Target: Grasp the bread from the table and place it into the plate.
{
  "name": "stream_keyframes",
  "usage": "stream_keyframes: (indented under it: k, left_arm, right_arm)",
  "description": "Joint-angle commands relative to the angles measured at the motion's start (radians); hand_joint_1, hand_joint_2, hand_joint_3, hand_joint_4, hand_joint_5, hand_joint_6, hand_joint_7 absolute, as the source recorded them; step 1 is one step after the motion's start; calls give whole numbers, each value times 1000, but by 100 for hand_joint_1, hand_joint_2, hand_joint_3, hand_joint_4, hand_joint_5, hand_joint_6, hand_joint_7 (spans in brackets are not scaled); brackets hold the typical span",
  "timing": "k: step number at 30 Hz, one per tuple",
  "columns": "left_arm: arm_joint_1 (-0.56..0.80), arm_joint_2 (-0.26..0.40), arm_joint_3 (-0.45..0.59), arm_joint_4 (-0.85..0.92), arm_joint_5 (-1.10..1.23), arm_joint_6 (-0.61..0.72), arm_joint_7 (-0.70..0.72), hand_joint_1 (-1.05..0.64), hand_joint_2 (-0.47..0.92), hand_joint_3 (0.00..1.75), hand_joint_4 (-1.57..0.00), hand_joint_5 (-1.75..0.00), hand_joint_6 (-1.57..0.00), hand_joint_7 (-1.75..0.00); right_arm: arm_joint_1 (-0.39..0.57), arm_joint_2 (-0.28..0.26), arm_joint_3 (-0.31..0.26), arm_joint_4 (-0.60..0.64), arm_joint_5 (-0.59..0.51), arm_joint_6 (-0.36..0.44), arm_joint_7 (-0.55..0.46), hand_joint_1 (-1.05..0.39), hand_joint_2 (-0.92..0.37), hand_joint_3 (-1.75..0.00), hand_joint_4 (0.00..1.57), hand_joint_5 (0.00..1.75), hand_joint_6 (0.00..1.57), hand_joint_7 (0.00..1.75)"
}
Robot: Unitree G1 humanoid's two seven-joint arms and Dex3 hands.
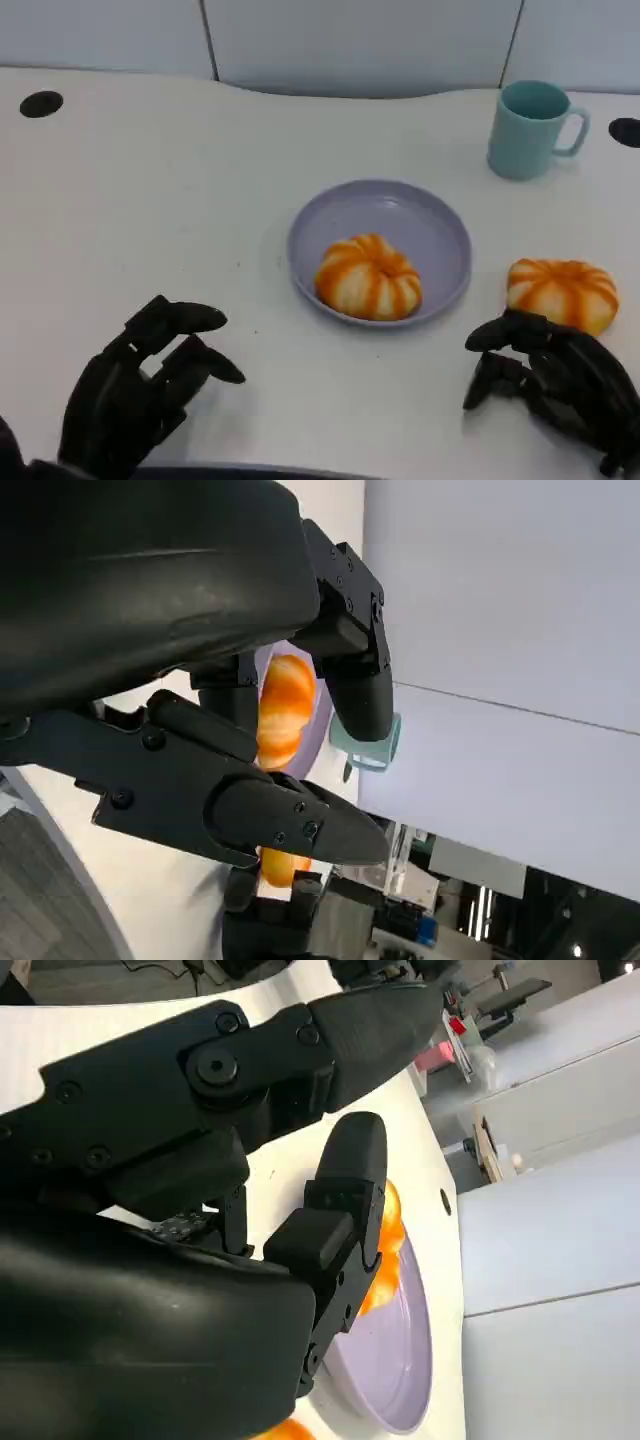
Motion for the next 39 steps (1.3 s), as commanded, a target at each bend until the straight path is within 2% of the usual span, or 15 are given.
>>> stream_keyframes:
  k: [1, 15, 21, 31, 36, 39]
  left_arm:
    - [-6, 6, 32, 33, -10, 11, -33, -63, 92, 10, -32, -169, -32, -130]
    - [-41, 10, 83, 103, 6, 44, -33, -61, 92, 11, -31, -174, -35, -131]
    - [-45, 12, 89, 111, 13, 46, -36, -62, 92, 11, -32, -173, -36, -131]
    - [-73, 3, 96, 150, 19, 31, -30, -62, 92, 9, -34, -171, -36, -129]
    - [-78, 0, 98, 151, 21, 40, -20, -62, 92, 7, -40, -169, -40, -125]
    - [-81, 2, 99, 156, 27, 36, -16, -62, 92, 10, -36, -173, -39, -127]
  right_arm:
    - [29, -6, 4, 7, -14, 17, -24, -57, -92, -11, 65, 139, 78, 83]
    - [23, -6, -2, 22, -11, 27, -35, -55, -92, -9, 69, 135, 80, 79]
    - [27, -8, 5, 20, -23, -6, -33, -53, -92, -11, 66, 136, 78, 79]
    - [5, -17, -14, 51, -6, 16, -11, -54, -92, -9, 67, 139, 78, 81]
    - [-1, -16, -25, 67, 1, 16, 1, -54, -92, -8, 70, 133, 77, 76]
    - [-3, -13, -28, 63, 2, 22, -1, -57, -92, -7, 72, 133, 79, 76]
